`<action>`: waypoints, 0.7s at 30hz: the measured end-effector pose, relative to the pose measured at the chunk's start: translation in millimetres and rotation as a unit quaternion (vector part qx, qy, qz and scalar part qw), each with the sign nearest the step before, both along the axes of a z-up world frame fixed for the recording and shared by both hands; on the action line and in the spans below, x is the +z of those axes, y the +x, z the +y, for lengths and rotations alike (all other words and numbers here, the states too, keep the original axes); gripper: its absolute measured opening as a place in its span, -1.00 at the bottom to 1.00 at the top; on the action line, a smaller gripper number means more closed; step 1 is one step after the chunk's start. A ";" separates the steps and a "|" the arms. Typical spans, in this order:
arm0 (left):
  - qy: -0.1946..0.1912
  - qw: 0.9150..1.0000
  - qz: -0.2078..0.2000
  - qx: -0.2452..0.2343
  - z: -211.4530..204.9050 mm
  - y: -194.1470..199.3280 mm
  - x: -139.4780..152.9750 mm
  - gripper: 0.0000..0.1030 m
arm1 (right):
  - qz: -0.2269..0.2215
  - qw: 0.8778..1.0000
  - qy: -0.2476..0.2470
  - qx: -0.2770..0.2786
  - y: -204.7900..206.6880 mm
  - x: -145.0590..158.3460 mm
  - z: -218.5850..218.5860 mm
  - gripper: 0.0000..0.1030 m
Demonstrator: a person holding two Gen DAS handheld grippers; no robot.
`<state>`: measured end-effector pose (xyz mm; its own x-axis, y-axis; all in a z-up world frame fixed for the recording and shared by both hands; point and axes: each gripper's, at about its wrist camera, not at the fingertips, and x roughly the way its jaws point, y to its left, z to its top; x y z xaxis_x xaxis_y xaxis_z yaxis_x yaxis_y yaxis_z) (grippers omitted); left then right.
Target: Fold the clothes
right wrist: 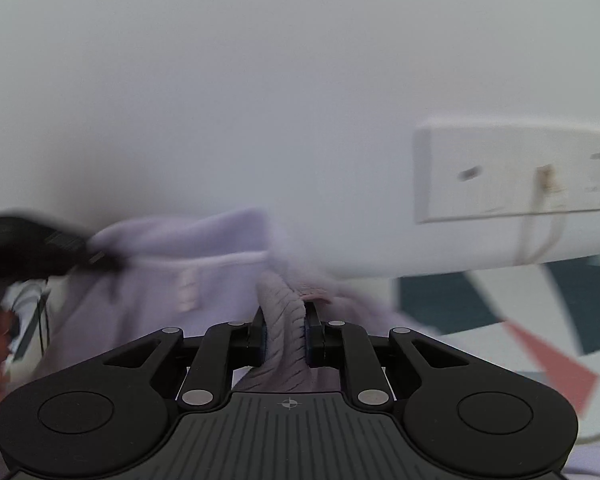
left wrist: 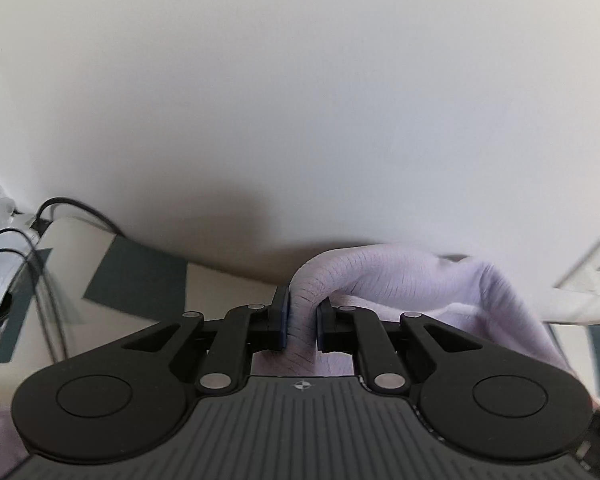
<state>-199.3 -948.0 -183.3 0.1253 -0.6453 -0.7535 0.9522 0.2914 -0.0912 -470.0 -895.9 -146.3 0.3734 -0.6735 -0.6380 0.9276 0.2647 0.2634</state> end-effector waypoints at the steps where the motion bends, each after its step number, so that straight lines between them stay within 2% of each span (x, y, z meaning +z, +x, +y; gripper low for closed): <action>1: 0.015 1.000 -0.005 0.000 -6.7 -0.5 -10.6 -0.70 | -0.004 1.000 0.015 0.001 10.5 -10.2 -7.5 -0.72; 3: 0.046 0.999 -0.002 -0.013 -14.9 1.8 -24.0 -0.52 | -0.007 0.999 0.038 0.002 26.1 -28.1 -18.6 -0.70; 4: 0.049 0.998 0.011 -0.029 -13.3 5.4 -22.7 -0.31 | -0.006 0.999 0.046 0.003 31.6 -35.8 -22.3 -0.66; 5: 0.052 0.997 0.025 -0.045 -11.6 9.0 -21.4 0.06 | -0.004 0.999 0.049 0.009 34.9 -40.9 -23.6 -0.53; 6: 0.055 0.996 0.039 -0.060 -10.0 12.6 -20.1 0.29 | -0.001 0.999 0.048 0.016 35.8 -43.5 -23.3 -0.33; 7: 0.052 0.994 0.049 -0.081 -5.5 16.9 -12.5 0.57 | 0.002 0.999 0.046 0.026 34.8 -43.1 -21.4 -0.24; 9: 0.037 0.989 0.064 -0.126 7.5 26.9 11.3 0.62 | 0.004 0.998 0.032 0.048 24.8 -36.0 -14.2 0.10; 12: -0.010 0.981 0.074 -0.178 41.4 55.5 49.6 0.72 | -0.002 0.998 -0.004 0.058 -8.2 -15.3 1.9 0.17; 14: -0.028 0.982 0.062 -0.176 63.6 77.0 61.0 0.77 | -0.011 0.999 -0.031 0.043 -40.4 1.2 14.1 0.19; 16: -0.008 0.986 0.032 -0.164 81.6 98.6 50.9 0.77 | 0.000 0.999 -0.039 0.008 -75.0 7.5 22.9 0.19; 17: 0.016 0.986 0.018 -0.164 89.3 106.5 38.6 0.77 | 0.009 0.999 -0.041 -0.010 -91.7 9.5 26.8 0.19; 19: 0.070 0.984 -0.008 -0.167 102.6 115.6 12.7 0.77 | 0.044 0.998 -0.023 -0.040 -116.0 0.8 29.0 0.19; 21: 0.093 0.980 -0.045 -0.167 113.0 117.2 -5.2 0.76 | 0.066 0.996 0.004 -0.063 -132.8 -11.4 27.6 0.18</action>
